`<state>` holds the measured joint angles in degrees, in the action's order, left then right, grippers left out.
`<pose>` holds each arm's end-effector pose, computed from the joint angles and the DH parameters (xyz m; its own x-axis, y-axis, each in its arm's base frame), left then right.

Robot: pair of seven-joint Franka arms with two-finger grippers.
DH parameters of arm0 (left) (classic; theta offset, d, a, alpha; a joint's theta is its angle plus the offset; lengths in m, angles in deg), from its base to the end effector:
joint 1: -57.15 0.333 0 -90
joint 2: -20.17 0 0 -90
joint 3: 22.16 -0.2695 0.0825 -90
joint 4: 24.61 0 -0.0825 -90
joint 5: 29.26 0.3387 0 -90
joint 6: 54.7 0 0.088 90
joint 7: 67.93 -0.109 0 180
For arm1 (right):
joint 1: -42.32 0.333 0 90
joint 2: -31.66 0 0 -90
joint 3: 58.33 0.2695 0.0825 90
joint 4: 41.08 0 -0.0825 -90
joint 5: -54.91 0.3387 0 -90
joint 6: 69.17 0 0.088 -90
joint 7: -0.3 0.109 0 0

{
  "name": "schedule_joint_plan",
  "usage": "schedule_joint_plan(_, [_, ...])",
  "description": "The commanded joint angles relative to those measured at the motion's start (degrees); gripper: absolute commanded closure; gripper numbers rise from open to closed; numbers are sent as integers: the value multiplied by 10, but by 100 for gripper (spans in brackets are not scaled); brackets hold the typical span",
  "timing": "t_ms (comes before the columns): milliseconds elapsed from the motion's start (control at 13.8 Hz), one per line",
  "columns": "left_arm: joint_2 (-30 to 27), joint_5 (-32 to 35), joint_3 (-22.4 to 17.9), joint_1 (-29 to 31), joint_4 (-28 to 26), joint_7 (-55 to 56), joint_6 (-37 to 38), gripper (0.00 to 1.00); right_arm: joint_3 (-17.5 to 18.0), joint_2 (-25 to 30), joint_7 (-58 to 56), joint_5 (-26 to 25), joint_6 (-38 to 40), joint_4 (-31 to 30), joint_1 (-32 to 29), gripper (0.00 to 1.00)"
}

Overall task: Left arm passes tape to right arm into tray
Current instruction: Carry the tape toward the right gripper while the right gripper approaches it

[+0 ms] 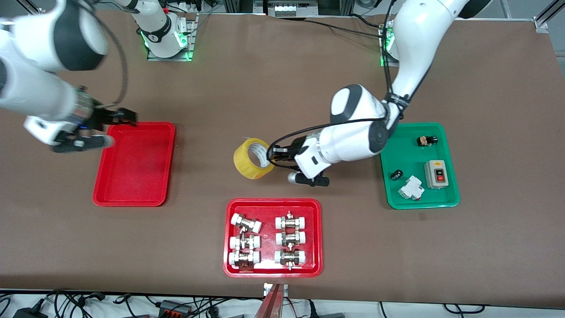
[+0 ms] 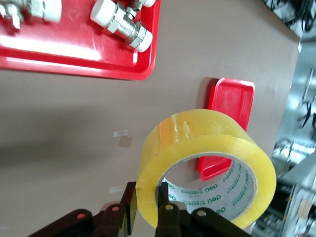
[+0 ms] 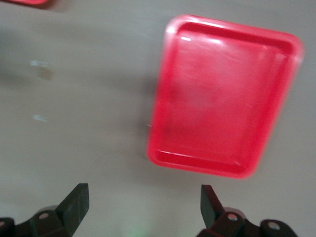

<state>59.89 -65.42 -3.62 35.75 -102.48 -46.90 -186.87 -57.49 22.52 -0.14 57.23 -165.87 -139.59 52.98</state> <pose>0.5518 -0.4121 0.3445 0.9819 0.0769 -0.1733 0.1742 -0.7262 0.6650 0.5262 0.1108 0.4383 0.9615 0.1989 -0.1897 0.1944 -0.9800 -0.0424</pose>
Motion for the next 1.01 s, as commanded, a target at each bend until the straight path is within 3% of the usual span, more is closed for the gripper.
schedule_joint_plan(0, [21, -7, -8, -31, 25, 62, -40, 100, -5, -43, -2, 78, -1, 60, 29, 0])
schedule_joint_plan(217, [27, -7, -9, -58, 22, 98, -94, 100, -2, -111, -17, 193, -2, 121, 30, 0])
schedule_joint_plan(434, [27, -6, -9, -61, 22, 121, -98, 99, -3, -144, -46, 287, -27, 142, 33, 0])
schedule_joint_plan(724, [27, -5, -9, -70, 22, 152, -98, 99, -3, -178, -154, 353, -48, 143, 33, 0])
schedule_joint_plan(941, [31, -5, -9, -70, 23, 153, -98, 99, -2, -188, -171, 363, -77, 143, 37, 0])
